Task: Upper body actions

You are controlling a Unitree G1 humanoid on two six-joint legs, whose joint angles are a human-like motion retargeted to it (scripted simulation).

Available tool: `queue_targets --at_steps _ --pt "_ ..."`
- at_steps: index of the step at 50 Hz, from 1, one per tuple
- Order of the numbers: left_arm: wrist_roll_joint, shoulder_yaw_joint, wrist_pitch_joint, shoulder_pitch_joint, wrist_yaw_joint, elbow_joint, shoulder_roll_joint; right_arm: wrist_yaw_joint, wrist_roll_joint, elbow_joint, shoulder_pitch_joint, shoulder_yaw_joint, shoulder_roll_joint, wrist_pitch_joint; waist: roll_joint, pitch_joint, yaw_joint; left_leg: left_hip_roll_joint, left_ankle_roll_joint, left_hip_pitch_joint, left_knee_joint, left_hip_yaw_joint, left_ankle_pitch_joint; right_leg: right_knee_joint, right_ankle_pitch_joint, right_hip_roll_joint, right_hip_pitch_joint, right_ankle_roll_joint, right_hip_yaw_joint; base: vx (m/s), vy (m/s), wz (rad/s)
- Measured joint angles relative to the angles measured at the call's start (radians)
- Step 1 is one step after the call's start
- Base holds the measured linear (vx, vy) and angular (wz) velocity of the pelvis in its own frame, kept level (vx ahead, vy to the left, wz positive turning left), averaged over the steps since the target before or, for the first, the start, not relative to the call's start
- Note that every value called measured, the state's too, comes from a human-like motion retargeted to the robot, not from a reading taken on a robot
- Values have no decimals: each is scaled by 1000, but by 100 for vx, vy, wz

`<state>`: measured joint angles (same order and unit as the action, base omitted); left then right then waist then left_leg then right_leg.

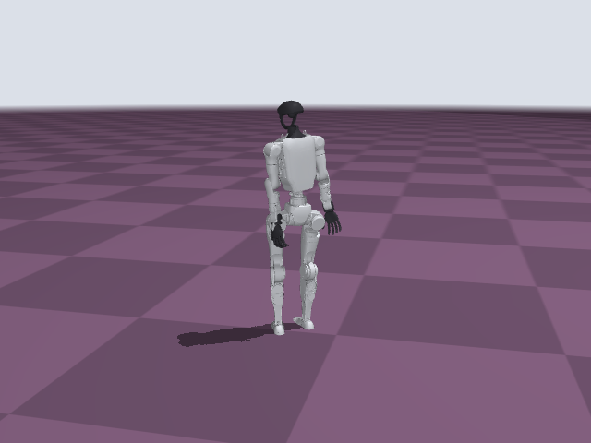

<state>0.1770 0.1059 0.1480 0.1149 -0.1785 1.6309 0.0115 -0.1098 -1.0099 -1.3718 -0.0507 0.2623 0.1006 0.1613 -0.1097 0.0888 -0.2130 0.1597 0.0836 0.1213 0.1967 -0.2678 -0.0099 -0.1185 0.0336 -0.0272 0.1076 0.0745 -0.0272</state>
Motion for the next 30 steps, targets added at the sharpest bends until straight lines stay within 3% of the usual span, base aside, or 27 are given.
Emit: queue_targets --at_steps 2,5,7,9,13,20,25,30 --pt "5 -17 -9 3 -2 -22 4 -9 -7 16 7 13 4 -5 -2 22 -21 -4 -25 -1 0 86 -23 -25 17 -12 18 -6 -94 2 16 -231" --pt "57 -58 -27 8 8 -36 7 -11 -5 57 33 37 -11 -8 28 52 12 -48 -117 -36 -55 300 -33 -49 27 -65 42 5 -159 -7 8 -191" --pt "73 -101 -42 8 15 -32 -4 -2 59 67 50 45 -17 -21 49 68 162 -49 -118 -60 -55 218 -52 -54 -9 -46 48 16 -80 -14 6 -52" --pt "58 -121 -44 13 25 -21 -26 -11 127 64 66 27 -14 -35 54 92 197 -81 -122 -62 -50 321 -58 -72 -51 -31 63 38 -54 -8 -2 -227" --pt "-9 -139 -20 15 5 23 -62 -36 172 53 74 33 -1 -29 72 84 222 -139 -130 -107 -90 541 -91 -79 -159 54 101 85 223 3 -6 -299" --pt "-30 -134 18 -54 51 69 -88 -13 197 56 67 84 22 -21 73 37 227 -186 -100 -205 -143 998 -168 -60 -262 181 118 28 692 18 -19 -352" --pt "-98 -95 66 -91 151 69 -97 -19 303 35 97 129 36 -2 103 8 280 -202 -60 -238 -160 1173 -214 -48 -263 188 103 -15 930 23 -18 -340" --pt "-126 -72 85 -109 178 69 -129 -3 386 -2 95 174 58 20 153 -47 353 -215 -12 -257 -179 1319 -234 22 -212 149 22 -61 1304 35 -15 -245"
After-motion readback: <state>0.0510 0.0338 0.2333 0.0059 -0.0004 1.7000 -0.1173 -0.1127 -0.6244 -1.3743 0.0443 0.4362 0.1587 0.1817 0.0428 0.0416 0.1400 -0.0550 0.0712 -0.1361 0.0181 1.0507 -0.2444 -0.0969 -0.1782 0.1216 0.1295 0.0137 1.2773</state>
